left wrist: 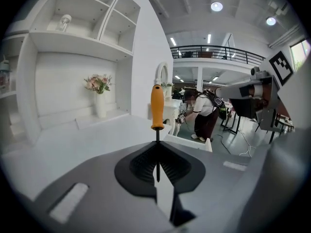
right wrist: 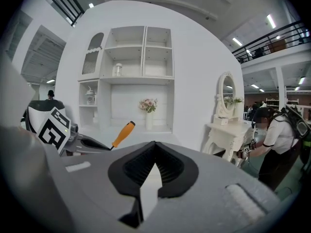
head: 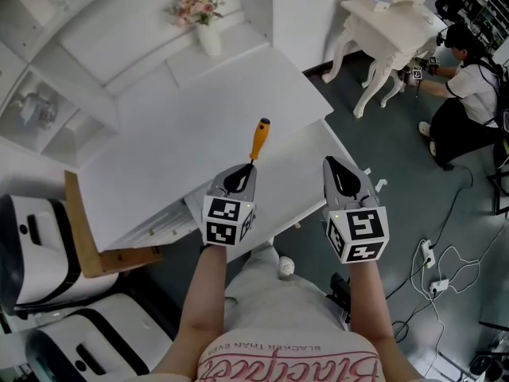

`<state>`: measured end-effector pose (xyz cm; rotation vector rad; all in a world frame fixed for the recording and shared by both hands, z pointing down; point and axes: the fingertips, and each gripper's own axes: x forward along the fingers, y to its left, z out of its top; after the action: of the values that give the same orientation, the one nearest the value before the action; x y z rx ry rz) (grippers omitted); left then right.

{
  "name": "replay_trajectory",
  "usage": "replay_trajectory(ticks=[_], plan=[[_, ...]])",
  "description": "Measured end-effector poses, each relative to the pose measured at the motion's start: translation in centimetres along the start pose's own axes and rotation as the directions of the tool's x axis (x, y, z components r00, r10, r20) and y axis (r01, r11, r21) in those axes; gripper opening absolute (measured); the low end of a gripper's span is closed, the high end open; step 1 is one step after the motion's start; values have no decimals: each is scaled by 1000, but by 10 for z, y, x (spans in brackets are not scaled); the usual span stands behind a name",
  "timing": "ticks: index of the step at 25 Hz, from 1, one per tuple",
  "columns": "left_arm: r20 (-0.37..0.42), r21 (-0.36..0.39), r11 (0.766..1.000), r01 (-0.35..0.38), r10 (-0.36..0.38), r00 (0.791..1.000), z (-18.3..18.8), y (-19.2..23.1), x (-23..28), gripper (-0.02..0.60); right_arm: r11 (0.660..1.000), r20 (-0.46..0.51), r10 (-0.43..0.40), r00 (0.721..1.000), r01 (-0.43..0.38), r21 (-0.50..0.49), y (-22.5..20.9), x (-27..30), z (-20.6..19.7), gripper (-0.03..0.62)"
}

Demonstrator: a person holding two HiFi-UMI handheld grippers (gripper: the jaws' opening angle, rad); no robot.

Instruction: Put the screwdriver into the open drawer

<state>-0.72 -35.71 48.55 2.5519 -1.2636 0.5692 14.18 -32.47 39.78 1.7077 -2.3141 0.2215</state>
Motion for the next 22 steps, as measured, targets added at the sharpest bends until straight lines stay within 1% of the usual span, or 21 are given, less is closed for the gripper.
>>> replay_trajectory(ticks=[3, 5, 8, 11, 18, 22], plan=[[-48, -13, 1000, 22, -23, 999, -17, -4, 11, 34, 1000, -10, -1, 1000, 1, 18, -3, 3, -3, 2], [-78, -35, 999, 36, -39, 996, -27, -6, 17, 34, 1000, -19, 0, 1000, 0, 23, -4, 6, -6, 2], [-117, -64, 997, 51, -58, 991, -41, -9, 25, 34, 999, -36, 1, 999, 0, 32, -6, 8, -11, 2], [-157, -75, 995, 60, -72, 985, -55, -11, 32, 34, 999, -51, 3, 999, -1, 44, -7, 10, -16, 3], [-244, -118, 990, 76, -103, 964, -88, -10, 44, 34, 998, -91, 7, 996, -1, 64, -7, 16, -29, 2], [-291, -120, 989, 91, -123, 949, -103, -10, 50, 34, 997, -114, 12, 993, -3, 71, -4, 21, -36, 3]])
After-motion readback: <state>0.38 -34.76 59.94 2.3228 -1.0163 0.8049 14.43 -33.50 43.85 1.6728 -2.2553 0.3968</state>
